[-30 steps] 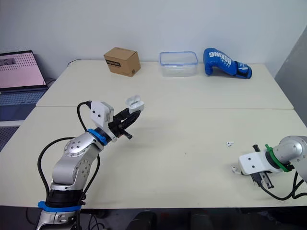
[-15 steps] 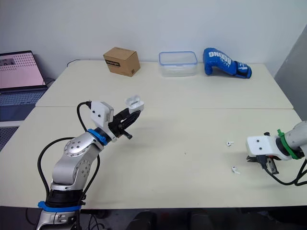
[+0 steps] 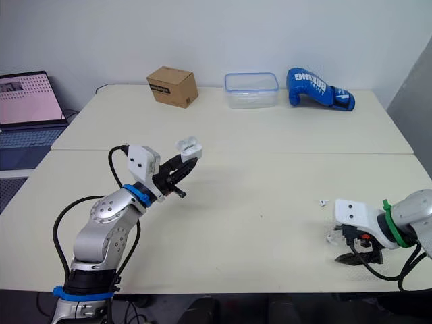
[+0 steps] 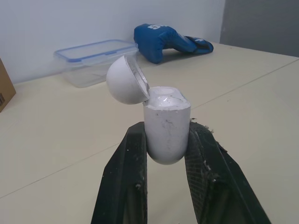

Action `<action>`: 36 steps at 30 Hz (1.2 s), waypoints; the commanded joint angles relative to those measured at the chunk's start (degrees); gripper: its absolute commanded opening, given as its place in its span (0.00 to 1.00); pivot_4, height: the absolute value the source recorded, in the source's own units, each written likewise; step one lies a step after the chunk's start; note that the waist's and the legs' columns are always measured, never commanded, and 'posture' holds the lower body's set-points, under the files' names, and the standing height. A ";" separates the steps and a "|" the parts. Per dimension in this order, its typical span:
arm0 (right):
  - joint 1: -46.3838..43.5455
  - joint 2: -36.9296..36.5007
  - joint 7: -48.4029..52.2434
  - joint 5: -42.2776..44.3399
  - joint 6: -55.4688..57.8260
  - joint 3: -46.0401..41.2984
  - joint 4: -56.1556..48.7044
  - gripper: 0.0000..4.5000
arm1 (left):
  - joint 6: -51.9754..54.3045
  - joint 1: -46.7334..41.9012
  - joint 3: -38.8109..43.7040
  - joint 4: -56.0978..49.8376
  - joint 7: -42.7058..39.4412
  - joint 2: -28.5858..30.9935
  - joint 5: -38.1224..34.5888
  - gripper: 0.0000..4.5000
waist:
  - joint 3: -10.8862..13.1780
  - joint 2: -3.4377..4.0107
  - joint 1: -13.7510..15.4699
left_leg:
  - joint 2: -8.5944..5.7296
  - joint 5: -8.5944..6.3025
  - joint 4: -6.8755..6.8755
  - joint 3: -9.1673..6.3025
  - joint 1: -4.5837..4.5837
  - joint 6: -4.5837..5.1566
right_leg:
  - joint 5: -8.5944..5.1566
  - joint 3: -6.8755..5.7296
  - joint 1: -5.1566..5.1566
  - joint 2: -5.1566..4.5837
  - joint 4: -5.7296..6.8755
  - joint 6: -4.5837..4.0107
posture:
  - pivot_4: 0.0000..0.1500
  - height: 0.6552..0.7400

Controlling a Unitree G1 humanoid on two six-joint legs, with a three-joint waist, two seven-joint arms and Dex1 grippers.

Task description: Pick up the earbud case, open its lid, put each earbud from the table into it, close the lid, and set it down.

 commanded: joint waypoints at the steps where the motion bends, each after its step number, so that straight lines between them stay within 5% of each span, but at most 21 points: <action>1: -1.22 0.90 -3.69 -1.01 2.68 0.27 -1.06 0.93 | -0.97 -0.46 0.16 -3.01 0.28 -0.02 -0.26 0.16 | 0.00 0.00 -0.03 | 0.01 0.00 0.00 0.00 0.00 0.00 | 0.00 -0.01 0.00 0.01 0.00 0.00 | 1.00 1.00; 14: -0.19 4.75 -8.92 -1.22 4.66 3.84 -0.79 0.93 | -1.04 -0.22 -0.05 -3.70 0.72 -0.03 0.07 0.16 | 0.00 0.00 -0.03 | 0.00 0.00 0.00 -0.02 -0.02 0.00 | 0.00 -0.01 0.00 0.01 -0.01 0.00 | 1.00 1.00; 17: 0.20 4.98 -9.94 -1.85 3.86 4.49 0.02 0.79 | -0.91 -0.36 -0.14 -3.91 0.85 -0.02 0.01 0.16 | 0.00 0.00 -0.04 | 0.00 0.00 0.00 -0.02 -0.01 0.00 | 0.00 -0.02 0.00 0.01 -0.01 0.00 | 1.00 1.00; 21: 0.67 4.97 -10.41 -2.31 3.61 5.14 -0.50 0.48 | -0.83 -0.24 -0.27 -4.05 0.96 -0.09 -0.03 0.16 | -0.01 -0.02 -0.05 | 0.00 0.00 0.00 -0.02 -0.01 0.00 | 0.00 -0.02 0.00 0.01 -0.01 0.00 | 1.00 1.00; 36: -1.12 6.43 -11.55 -2.42 4.49 6.68 0.28 0.48 | -0.73 -0.14 -0.36 -4.11 1.24 -0.20 -0.03 0.16 | -0.09 -0.16 -0.22 | 0.06 0.00 0.00 -0.01 0.03 0.00 | 0.00 -0.02 0.03 0.07 -0.01 0.01 | 1.00 1.00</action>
